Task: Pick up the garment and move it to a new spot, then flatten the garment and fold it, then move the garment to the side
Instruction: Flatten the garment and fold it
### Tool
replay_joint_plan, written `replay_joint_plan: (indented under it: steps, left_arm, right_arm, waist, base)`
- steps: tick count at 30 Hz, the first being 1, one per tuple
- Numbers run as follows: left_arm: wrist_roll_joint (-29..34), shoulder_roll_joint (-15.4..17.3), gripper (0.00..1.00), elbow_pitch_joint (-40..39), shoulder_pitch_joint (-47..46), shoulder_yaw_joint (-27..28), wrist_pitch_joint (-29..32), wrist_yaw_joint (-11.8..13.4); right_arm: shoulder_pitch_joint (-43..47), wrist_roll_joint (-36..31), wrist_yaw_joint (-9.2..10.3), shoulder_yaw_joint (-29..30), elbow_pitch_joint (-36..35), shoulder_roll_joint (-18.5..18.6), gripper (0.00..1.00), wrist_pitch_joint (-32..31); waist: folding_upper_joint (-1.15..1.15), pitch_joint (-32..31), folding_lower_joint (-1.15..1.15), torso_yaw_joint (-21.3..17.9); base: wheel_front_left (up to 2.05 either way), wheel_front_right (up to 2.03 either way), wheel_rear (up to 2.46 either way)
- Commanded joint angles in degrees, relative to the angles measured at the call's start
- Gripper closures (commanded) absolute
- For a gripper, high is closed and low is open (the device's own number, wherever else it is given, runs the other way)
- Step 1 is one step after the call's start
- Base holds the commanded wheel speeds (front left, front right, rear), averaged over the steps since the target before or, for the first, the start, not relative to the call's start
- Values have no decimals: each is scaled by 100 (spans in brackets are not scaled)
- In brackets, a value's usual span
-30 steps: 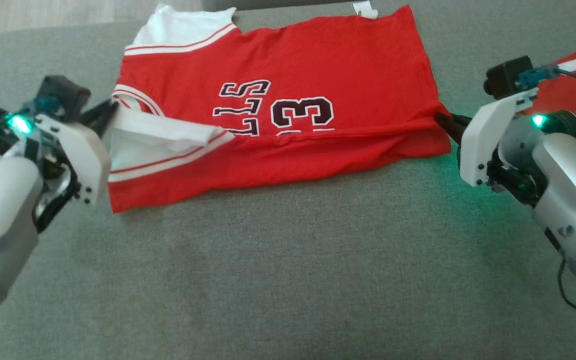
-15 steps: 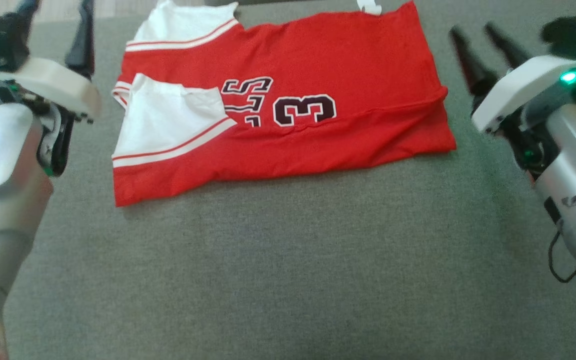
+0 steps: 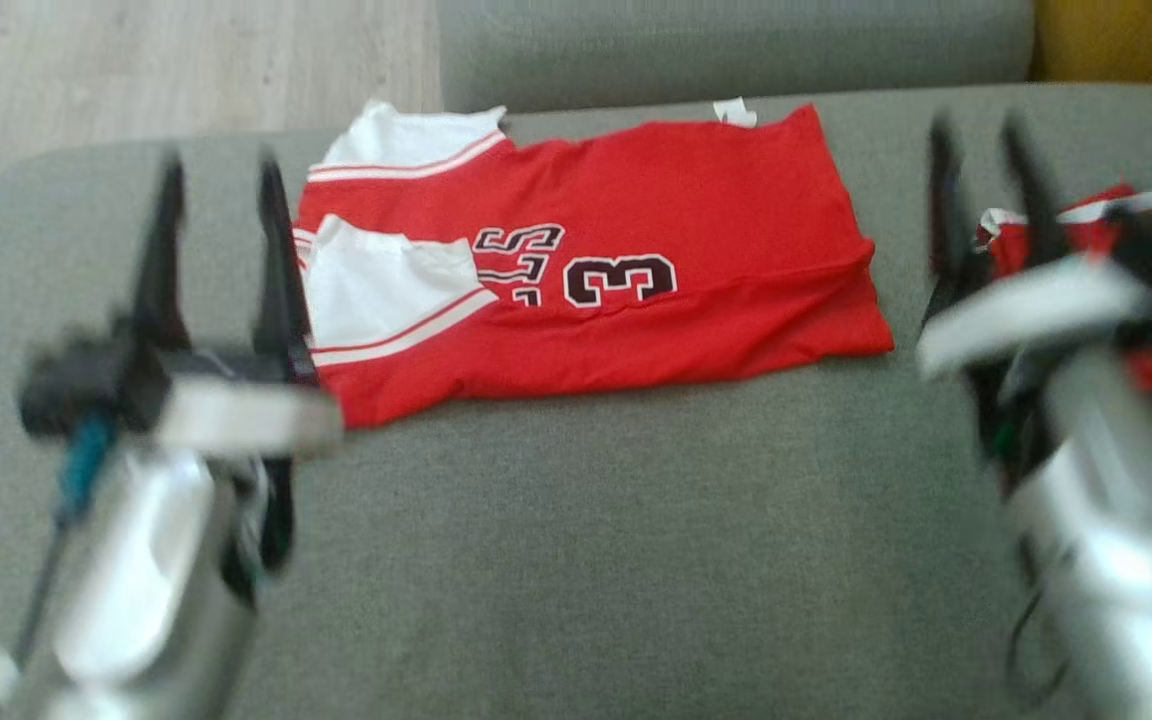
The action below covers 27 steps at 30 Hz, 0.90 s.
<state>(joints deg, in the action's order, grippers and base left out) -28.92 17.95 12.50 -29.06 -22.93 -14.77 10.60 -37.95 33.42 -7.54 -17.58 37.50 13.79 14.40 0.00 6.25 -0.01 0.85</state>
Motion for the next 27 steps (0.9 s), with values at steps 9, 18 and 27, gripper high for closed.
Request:
replay_joint_plan:
  steps: [9,18,27]
  left_arm:
    - [584,-606,0,-348,1614,1053,-22,-168]
    - [987,-946,0,-76,1732,1588,-22,-556]
    - [1007,-840,0,1542,1212,1659,270,-577]
  right_arm:
    - [2195,-1340,5,1185,-1294,-1056,0,59]
    - [2391,-1192,5,926,-1617,-1090,0,60]
    - [2313,-1081,5,800,-1834,-1091,0,60]
  waist:
    - [0,-302,1,28]
    - [0,-202,1,-109]
    - [0,167,1,-349]
  base:
    - [0,0,0]
    - [0,0,0]
    - [0,0,0]
